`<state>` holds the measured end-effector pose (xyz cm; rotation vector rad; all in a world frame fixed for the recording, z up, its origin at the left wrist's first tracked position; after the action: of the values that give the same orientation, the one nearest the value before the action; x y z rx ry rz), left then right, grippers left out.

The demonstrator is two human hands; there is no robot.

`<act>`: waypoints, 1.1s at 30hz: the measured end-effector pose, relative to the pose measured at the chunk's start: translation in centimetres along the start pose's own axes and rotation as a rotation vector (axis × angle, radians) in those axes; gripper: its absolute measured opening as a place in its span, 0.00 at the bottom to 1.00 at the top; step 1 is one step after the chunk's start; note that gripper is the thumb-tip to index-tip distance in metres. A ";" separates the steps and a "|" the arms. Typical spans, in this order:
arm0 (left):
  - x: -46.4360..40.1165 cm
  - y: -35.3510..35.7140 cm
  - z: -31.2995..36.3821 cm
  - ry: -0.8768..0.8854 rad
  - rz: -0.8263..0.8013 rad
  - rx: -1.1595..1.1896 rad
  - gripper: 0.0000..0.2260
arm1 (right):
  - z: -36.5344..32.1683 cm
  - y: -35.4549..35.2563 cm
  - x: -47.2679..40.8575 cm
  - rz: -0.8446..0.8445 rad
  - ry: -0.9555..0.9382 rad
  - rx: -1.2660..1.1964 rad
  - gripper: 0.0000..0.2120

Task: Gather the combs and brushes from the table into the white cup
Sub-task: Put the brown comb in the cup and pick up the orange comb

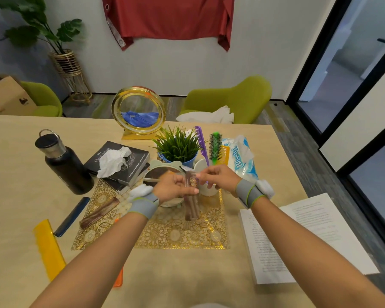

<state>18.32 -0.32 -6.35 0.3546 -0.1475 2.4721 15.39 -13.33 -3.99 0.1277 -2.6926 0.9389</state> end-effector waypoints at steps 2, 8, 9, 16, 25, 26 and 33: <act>-0.4 0.6 0.3 -0.010 -0.010 0.009 0.03 | -0.1 -0.3 0.0 0.028 -0.013 -0.030 0.08; -0.9 2.2 0.8 -0.022 -0.043 0.078 0.06 | -0.4 -1.2 0.0 0.075 -0.064 -0.175 0.06; -1.0 2.2 1.0 -0.015 -0.021 0.070 0.07 | -0.3 -1.4 -0.1 0.076 -0.063 -0.188 0.08; -0.8 1.7 0.1 -0.012 0.022 0.089 0.09 | 0.4 -7.3 -1.3 0.300 -0.004 -0.267 0.10; 0.6 0.2 -1.5 -0.064 0.093 0.063 0.08 | 2.2 -11.6 -4.4 0.515 0.046 -0.184 0.14; 0.8 -0.1 -1.7 -0.064 0.119 0.070 0.08 | 2.3 -11.2 -4.9 0.507 0.055 -0.146 0.15; 1.8 -1.3 -1.8 -0.061 0.216 0.117 0.09 | 4.7 -9.0 -6.5 0.471 0.098 -0.045 0.05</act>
<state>17.29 2.11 -7.55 0.4873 -0.0689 2.6915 22.07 -23.35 -4.05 -0.5700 -2.6960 0.9728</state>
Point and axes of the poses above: each hand's wrist, its own x-axis away from the middle knuckle, its own y-axis out of the palm, z = x × y, the point moved 8 cm from there along -x, towards the middle knuckle, and after that the axes turned 14 degrees about x, right-handed, at the moved point
